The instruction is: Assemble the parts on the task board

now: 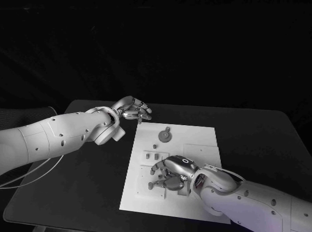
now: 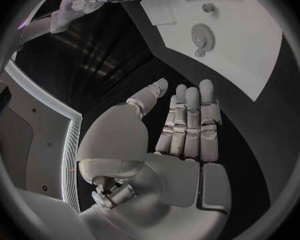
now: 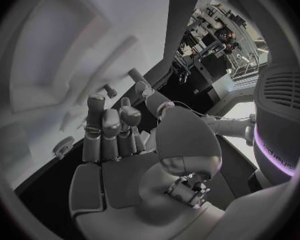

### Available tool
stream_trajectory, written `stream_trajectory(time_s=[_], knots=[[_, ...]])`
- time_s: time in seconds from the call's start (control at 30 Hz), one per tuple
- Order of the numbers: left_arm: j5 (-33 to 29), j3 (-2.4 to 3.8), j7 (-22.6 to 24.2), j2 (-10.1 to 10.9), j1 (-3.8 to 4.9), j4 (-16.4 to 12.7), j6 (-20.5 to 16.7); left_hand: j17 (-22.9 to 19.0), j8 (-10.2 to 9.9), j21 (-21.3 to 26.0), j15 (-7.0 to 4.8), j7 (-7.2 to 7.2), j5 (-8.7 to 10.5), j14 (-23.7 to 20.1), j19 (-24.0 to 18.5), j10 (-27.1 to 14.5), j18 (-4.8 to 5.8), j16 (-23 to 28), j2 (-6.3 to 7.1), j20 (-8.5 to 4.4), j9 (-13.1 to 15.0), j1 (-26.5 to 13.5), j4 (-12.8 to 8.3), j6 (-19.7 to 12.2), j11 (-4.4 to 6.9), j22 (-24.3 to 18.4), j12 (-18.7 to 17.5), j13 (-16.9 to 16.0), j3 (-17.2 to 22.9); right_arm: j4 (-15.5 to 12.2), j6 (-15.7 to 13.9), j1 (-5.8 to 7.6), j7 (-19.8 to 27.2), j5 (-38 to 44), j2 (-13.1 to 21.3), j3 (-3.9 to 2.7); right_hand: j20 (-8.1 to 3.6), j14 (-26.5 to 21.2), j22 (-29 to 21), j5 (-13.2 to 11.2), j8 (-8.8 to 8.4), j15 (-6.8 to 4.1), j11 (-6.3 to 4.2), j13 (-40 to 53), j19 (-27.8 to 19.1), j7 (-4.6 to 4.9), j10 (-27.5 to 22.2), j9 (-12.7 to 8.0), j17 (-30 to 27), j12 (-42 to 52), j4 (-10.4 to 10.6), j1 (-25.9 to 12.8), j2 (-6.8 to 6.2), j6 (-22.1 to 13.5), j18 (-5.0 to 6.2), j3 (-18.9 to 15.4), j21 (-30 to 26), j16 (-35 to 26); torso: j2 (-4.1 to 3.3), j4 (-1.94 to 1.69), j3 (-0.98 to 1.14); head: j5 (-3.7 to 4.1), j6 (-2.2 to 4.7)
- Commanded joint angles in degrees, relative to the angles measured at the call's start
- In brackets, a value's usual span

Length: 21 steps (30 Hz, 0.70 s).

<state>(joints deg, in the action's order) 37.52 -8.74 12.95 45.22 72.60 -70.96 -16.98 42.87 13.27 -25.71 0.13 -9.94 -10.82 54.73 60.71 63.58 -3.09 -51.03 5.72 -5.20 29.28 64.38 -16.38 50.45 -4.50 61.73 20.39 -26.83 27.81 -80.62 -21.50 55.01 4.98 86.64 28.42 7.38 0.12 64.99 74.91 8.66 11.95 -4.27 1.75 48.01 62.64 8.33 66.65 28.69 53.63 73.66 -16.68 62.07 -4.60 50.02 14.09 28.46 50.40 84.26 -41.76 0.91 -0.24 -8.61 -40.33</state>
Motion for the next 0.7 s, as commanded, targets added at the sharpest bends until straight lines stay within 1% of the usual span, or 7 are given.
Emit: stream_trajectory(time_s=[0.03, 0.07, 0.2, 0.4, 0.5, 0.6, 0.7], knots=[[-0.1, 0.04, 0.5, -0.1, 0.05, 0.1, 0.1, 0.1, 0.1, 0.3, 0.04, -0.19, 0.19, 0.4, 0.2, 0.0, -1.17, 0.3, 0.06, -0.27, -0.1, 0.7, 0.1, 0.0, -0.04, 0.1, -0.2, -0.1, -0.2, -1.2, -1.7, 0.31, 0.3, -0.4, 0.7, -0.18, -0.09, 0.1, 0.8, 0.4, -0.15, 0.31, 0.36, 0.1, 0.3, 0.34, 0.1, -0.1, 0.1, -0.1, 0.0, 0.0, -0.7, 0.0, 0.91, -0.3, 0.1, 0.2, -0.03, 0.04, 0.01, 0.03, 0.25], [-0.1, 0.04, 0.5, -0.1, 0.05, 0.2, 0.1, 0.1, 0.1, 0.3, 0.04, -0.19, 0.19, 0.3, 0.2, 0.0, -1.17, 0.3, 0.07, -0.27, -0.1, 0.7, 0.0, 0.0, -0.04, 0.1, -0.2, -0.1, -0.2, -1.6, -1.8, 0.43, 0.3, -0.4, 1.0, -0.29, -0.09, 0.1, 0.8, 0.5, -0.15, 0.31, 0.36, 0.1, 0.3, 0.33, 0.1, -0.1, 0.1, -0.1, 0.0, 0.0, -0.71, 0.0, 0.91, -0.2, 0.1, 0.2, -0.03, 0.02, 0.01, 0.06, 0.54], [-0.1, 0.04, 0.5, 0.0, 0.05, 0.4, 0.0, 0.1, 0.1, 0.4, 0.05, -0.18, 0.19, 0.3, 0.1, 0.0, -1.16, 0.3, 0.12, -0.26, -0.1, 0.7, 0.0, 0.0, -0.05, 0.1, -0.2, -0.1, -0.2, -3.3, -3.0, 1.04, 0.0, -0.7, 2.3, -0.96, -0.09, 0.2, 0.8, 0.8, -0.09, 0.3, 0.35, 0.1, 0.3, 0.32, 0.1, -0.2, 0.0, -0.1, 0.0, 0.0, -0.59, 0.1, 0.91, -0.1, 0.0, 0.2, -0.02, 0.01, 0.04, 0.13, 0.87], [-0.3, 0.03, 0.7, 0.0, 0.06, 0.5, -0.1, 0.1, 0.2, 0.4, 0.06, -0.17, 0.19, 0.3, 0.1, 0.0, -1.15, 0.3, 0.11, -0.25, -0.1, 0.7, 0.0, 0.0, -0.05, 0.1, -0.2, -0.1, -0.2, -4.8, -2.7, 3.16, -0.1, -2.6, 5.1, -1.19, -0.09, 0.3, 0.8, 1.5, 0.14, 0.22, 0.25, 0.0, 0.5, 0.22, 0.2, -0.2, 0.0, 0.0, 0.1, 0.0, 0.02, 0.4, 0.91, 0.3, 0.1, 0.2, 0.03, 0.13, 0.07, 0.61, 1.47], [-0.4, 0.03, 0.7, -0.1, 0.05, 0.6, -0.2, 0.2, 0.2, 0.4, 0.05, -0.16, 0.19, 0.3, 0.1, 0.1, -1.15, 0.3, 0.08, -0.26, -0.1, 0.8, 0.1, 0.1, 0.01, 0.2, -0.1, -0.2, -0.2, -5.1, -1.3, 4.67, 0.1, -6.1, 7.1, -1.25, -0.06, 0.3, 0.8, 1.5, 0.15, 0.21, 0.25, 0.0, 0.5, 0.21, 0.2, -0.2, 0.0, 0.0, 0.1, -0.3, 0.09, 0.4, 0.91, 0.3, 0.1, 0.2, 0.08, 0.15, 0.07, 0.95, 1.71], [-0.5, 0.02, 0.8, -0.2, 0.04, 0.9, -0.3, 0.2, 0.2, 0.4, 0.05, -0.15, 0.19, 0.3, 0.1, 0.2, -1.15, 0.3, 0.09, -0.26, -0.1, 0.8, 0.1, 0.1, 0.02, 0.2, -0.1, -0.2, -0.2, -5.3, 0.8, 5.94, 0.4, -10.6, 8.9, -1.31, 0.0, 0.3, 0.8, 1.4, 0.16, 0.21, 0.25, 0.0, 0.5, 0.22, 0.2, -0.3, 0.0, 0.0, 0.2, -0.9, 0.21, 0.5, 0.91, 0.2, 0.0, 0.2, 0.14, 0.2, 0.13, 1.55, 1.61], [-0.6, 0.01, 0.7, -0.4, 0.03, 1.2, -0.4, 0.2, 0.2, 0.4, 0.05, -0.15, 0.2, 0.3, 0.2, 0.2, -1.15, 0.3, 0.11, -0.25, -0.1, 0.7, 0.1, 0.1, 0.03, 0.2, -0.1, -0.2, -0.2, -5.8, 4.5, 7.39, 0.0, -16.0, 11.3, -1.37, 0.06, 0.2, 0.8, 1.1, 0.17, 0.22, 0.26, 0.0, 0.4, 0.23, 0.1, -0.4, 0.0, 0.1, 0.2, -1.9, 0.42, 0.4, 0.91, 0.1, -0.1, 0.2, 0.23, 0.21, 0.16, 2.82, 0.69]])
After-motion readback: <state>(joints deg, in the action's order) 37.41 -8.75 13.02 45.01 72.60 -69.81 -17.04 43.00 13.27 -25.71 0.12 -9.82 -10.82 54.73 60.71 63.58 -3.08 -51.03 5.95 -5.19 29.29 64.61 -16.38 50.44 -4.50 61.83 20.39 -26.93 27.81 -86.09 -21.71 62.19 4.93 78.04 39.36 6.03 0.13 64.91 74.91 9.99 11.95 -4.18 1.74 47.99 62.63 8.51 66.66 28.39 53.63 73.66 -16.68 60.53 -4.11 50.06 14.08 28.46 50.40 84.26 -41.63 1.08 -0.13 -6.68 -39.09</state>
